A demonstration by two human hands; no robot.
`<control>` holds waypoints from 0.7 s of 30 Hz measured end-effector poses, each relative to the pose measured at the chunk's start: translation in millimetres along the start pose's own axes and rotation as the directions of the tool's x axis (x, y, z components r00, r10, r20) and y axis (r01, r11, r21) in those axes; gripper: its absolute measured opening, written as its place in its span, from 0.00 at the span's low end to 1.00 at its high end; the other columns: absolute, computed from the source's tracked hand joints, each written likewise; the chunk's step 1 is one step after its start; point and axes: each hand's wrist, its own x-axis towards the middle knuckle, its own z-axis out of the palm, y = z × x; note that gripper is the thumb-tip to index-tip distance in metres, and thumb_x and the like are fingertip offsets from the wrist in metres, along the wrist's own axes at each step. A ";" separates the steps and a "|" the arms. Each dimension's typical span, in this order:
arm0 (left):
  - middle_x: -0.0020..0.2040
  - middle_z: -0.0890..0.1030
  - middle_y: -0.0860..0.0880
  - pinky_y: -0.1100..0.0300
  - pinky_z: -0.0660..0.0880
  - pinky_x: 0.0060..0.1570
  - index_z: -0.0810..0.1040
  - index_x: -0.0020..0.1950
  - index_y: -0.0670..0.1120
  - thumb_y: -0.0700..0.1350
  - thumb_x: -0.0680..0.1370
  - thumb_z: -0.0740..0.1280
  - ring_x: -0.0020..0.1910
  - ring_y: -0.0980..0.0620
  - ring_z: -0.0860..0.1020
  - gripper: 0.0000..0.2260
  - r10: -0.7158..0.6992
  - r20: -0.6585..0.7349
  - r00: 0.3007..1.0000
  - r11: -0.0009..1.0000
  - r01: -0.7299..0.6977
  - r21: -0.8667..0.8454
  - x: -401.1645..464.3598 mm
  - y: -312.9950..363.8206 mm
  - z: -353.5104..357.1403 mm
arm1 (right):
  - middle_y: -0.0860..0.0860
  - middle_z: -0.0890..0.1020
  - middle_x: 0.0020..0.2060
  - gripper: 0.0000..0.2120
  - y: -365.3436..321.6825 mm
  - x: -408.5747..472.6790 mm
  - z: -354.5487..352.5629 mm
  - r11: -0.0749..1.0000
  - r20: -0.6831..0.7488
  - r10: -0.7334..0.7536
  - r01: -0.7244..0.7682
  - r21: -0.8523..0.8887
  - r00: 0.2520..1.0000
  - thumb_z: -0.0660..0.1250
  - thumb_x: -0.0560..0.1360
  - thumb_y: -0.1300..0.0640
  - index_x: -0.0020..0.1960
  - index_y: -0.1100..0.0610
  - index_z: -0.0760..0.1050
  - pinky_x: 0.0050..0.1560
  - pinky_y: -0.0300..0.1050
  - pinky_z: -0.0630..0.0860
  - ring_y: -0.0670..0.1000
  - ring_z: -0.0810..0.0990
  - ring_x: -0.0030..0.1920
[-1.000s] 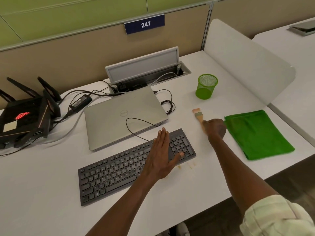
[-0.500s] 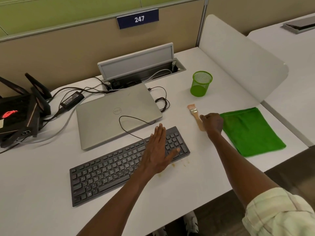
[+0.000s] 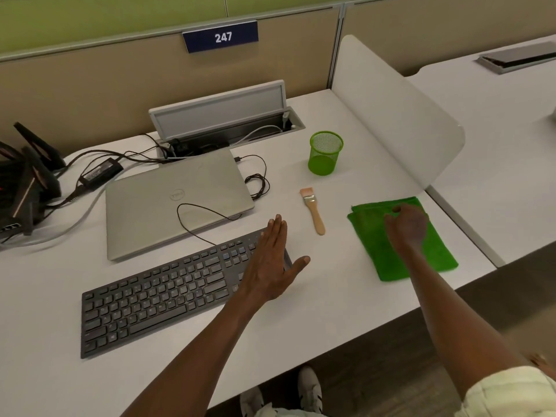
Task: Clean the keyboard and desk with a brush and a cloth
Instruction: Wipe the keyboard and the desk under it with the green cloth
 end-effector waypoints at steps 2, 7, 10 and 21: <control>0.83 0.37 0.51 0.68 0.31 0.74 0.41 0.83 0.45 0.67 0.81 0.56 0.79 0.61 0.32 0.42 0.011 -0.008 1.000 1.000 -0.011 0.017 1.6 7.1 5.7 | 0.66 0.76 0.56 0.16 14.5 6.8 -3.9 0.992 0.061 0.045 -0.038 -0.118 0.997 0.69 0.73 0.59 0.59 0.64 0.76 0.57 0.53 0.70 0.65 0.72 0.59; 0.83 0.37 0.52 0.68 0.31 0.73 0.41 0.83 0.46 0.67 0.80 0.55 0.78 0.63 0.31 0.42 0.002 -0.024 1.000 0.999 -0.002 0.039 3.1 17.7 14.7 | 0.67 0.69 0.62 0.33 34.6 15.2 -6.3 0.954 0.183 0.187 -0.134 -0.268 0.965 0.73 0.72 0.48 0.68 0.65 0.65 0.59 0.61 0.70 0.68 0.68 0.63; 0.83 0.37 0.52 0.68 0.30 0.73 0.41 0.83 0.46 0.66 0.82 0.56 0.79 0.61 0.32 0.41 -0.009 -0.029 1.000 0.998 0.011 0.062 4.1 20.6 17.9 | 0.69 0.67 0.65 0.43 37.3 21.8 -8.8 0.936 0.184 0.237 -0.173 -0.306 0.954 0.77 0.68 0.43 0.69 0.66 0.61 0.63 0.63 0.68 0.69 0.66 0.66; 0.83 0.37 0.51 0.60 0.37 0.79 0.41 0.83 0.46 0.68 0.81 0.55 0.80 0.60 0.33 0.41 -0.036 -0.062 0.997 0.997 0.041 0.069 3.5 27.3 31.7 | 0.65 0.74 0.60 0.45 39.6 32.9 -26.9 0.952 0.294 0.280 -0.223 -0.211 0.914 0.80 0.61 0.38 0.63 0.67 0.67 0.60 0.61 0.74 0.66 0.74 0.61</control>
